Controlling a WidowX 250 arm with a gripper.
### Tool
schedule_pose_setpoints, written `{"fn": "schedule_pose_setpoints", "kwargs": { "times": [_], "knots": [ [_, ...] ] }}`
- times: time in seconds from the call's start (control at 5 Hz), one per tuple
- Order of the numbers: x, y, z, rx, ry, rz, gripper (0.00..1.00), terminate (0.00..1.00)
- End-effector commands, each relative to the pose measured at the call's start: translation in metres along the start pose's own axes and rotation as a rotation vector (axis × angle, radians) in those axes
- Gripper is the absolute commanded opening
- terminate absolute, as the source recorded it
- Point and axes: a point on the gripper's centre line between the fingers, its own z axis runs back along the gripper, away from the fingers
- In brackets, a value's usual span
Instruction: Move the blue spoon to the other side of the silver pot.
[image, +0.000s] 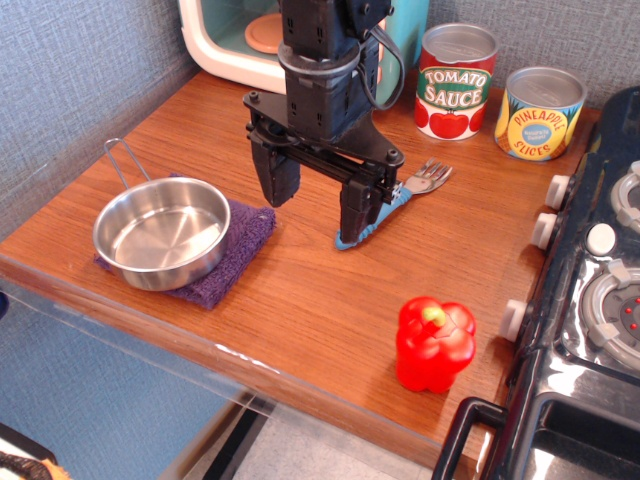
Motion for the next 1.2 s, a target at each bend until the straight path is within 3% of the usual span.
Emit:
{"fn": "schedule_pose_setpoints", "kwargs": {
  "times": [0.0, 0.4, 0.6, 1.0],
  "knots": [
    [0.000, 0.000, 0.000, 0.000, 0.000, 0.000, 1.00, 0.00],
    [0.055, 0.016, -0.017, -0.056, -0.041, 0.077, 1.00, 0.00],
    [0.080, 0.022, -0.036, -0.041, -0.032, 0.103, 1.00, 0.00],
    [0.103, 0.019, -0.077, 0.019, -0.018, 0.030, 1.00, 0.00]
  ]
}}
